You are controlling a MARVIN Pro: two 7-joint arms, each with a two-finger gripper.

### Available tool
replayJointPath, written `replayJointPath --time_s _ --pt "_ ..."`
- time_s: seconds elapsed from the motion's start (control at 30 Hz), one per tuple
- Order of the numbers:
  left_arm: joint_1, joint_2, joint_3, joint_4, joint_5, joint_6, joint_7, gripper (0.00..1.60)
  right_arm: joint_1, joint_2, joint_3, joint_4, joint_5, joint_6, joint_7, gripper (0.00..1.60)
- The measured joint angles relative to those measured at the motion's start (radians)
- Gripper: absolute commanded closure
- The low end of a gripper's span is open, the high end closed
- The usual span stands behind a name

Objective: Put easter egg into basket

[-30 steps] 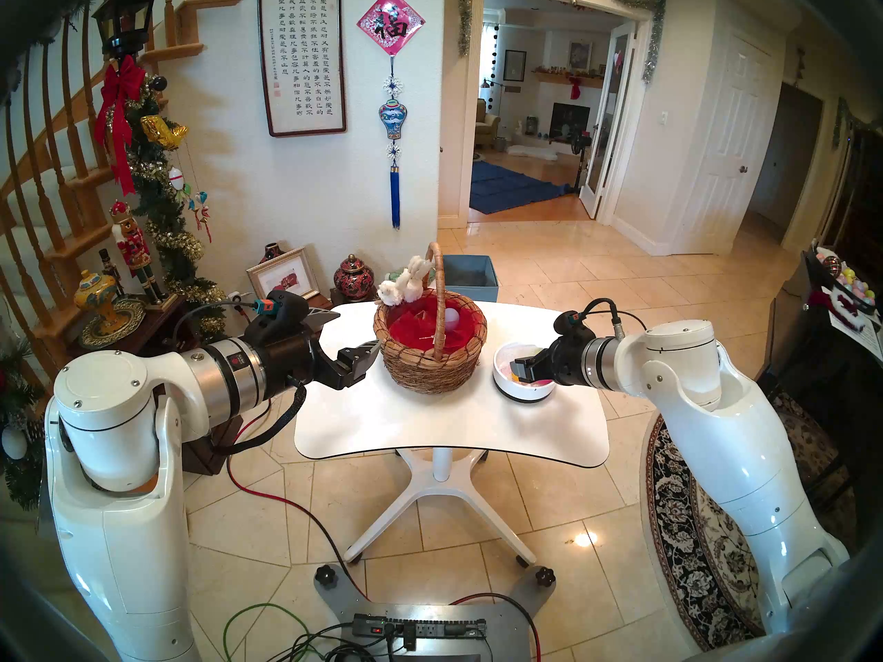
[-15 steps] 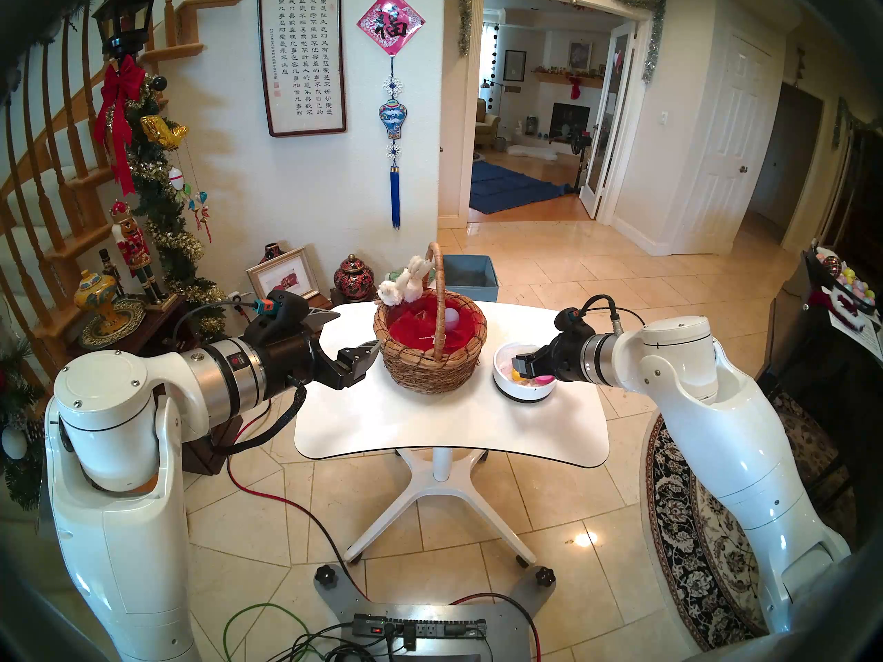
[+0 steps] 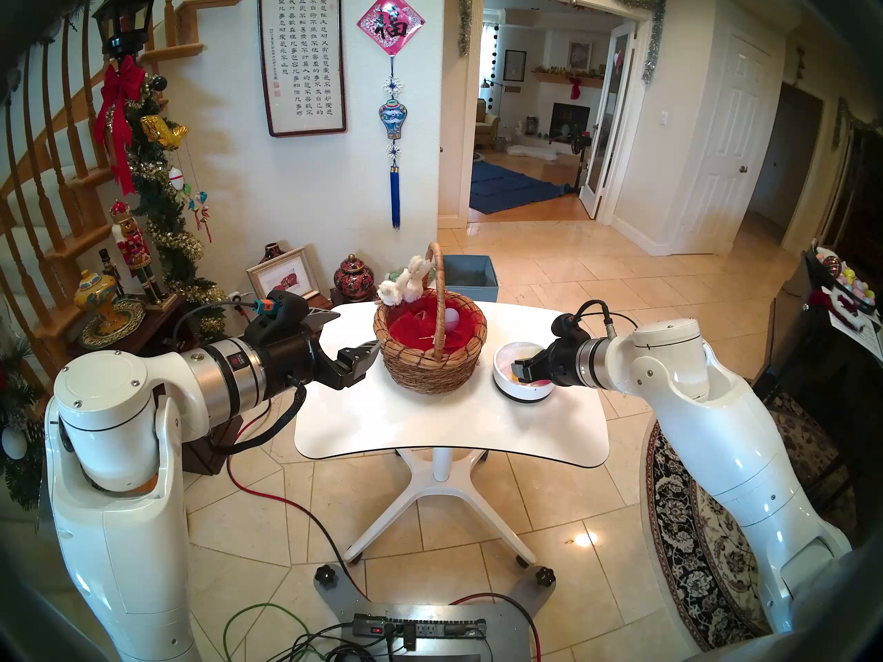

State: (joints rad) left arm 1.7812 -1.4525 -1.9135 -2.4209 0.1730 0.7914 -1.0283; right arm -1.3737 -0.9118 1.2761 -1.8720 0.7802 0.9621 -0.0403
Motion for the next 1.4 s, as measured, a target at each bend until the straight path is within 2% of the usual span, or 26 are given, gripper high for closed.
replayJointPath --time_s 0.33,0.97,1.4 --pt "0.0 0.0 0.0 0.0 0.0 0.0 0.0 0.0 0.027 0.007 -0.039 0.024 0.036 0.0 -0.039 0.16" --pt "0.0 0.0 0.0 0.0 0.0 0.0 0.0 0.0 0.069 0.027 -0.093 0.038 0.102 0.0 -0.103 0.29" --pt "0.0 0.0 0.0 0.0 0.0 0.0 0.0 0.0 0.104 0.038 -0.13 0.065 0.135 0.0 -0.13 0.29"
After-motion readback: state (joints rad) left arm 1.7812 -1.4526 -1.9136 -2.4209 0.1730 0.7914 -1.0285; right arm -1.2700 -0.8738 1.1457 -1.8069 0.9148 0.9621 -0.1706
